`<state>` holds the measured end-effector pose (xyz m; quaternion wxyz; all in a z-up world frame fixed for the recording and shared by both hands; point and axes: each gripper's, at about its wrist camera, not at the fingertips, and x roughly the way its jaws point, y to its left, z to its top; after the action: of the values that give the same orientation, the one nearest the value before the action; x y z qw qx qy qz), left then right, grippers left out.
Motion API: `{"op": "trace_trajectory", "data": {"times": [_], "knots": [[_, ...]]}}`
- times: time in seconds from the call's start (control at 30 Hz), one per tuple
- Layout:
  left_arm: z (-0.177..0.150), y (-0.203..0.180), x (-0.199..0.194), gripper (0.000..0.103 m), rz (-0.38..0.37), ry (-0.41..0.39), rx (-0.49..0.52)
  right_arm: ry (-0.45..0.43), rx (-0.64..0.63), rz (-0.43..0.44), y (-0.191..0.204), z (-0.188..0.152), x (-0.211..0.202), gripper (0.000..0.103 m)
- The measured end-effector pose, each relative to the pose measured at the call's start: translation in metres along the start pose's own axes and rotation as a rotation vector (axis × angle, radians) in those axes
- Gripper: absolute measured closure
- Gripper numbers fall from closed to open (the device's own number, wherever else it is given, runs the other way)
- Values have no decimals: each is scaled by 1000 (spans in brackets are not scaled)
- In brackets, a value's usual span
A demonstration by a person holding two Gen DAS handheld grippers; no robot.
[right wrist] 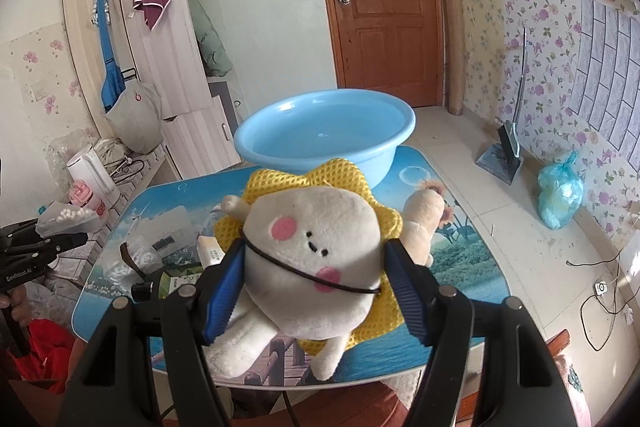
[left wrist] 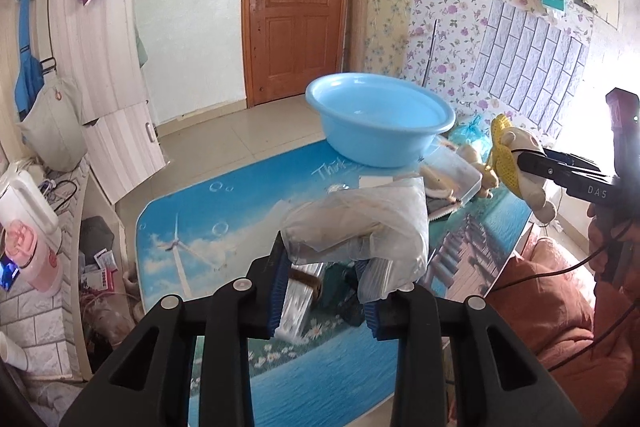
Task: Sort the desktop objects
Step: 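Release plush toy into blue basin with right gripper while left carries swab bag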
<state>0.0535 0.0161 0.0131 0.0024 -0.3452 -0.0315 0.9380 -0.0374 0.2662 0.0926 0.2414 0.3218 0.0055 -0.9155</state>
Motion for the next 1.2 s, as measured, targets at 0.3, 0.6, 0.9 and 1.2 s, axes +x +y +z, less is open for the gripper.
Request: {"op": "trace_trajectory", "data": {"times": [0.3, 0.6, 0.9, 1.2], "knots": [[39, -15, 21, 73, -66, -25, 29, -82, -19, 28, 3, 30, -1, 35], [79, -41, 67, 73, -137, -13, 69, -146, -10, 42, -6, 62, 11, 35], [118, -67, 136, 73, -177, 17, 120, -151, 8, 43, -24, 88, 47, 35], [126, -79, 189, 70, -195, 82, 178, -126, 18, 30, -39, 103, 86, 35]]}}
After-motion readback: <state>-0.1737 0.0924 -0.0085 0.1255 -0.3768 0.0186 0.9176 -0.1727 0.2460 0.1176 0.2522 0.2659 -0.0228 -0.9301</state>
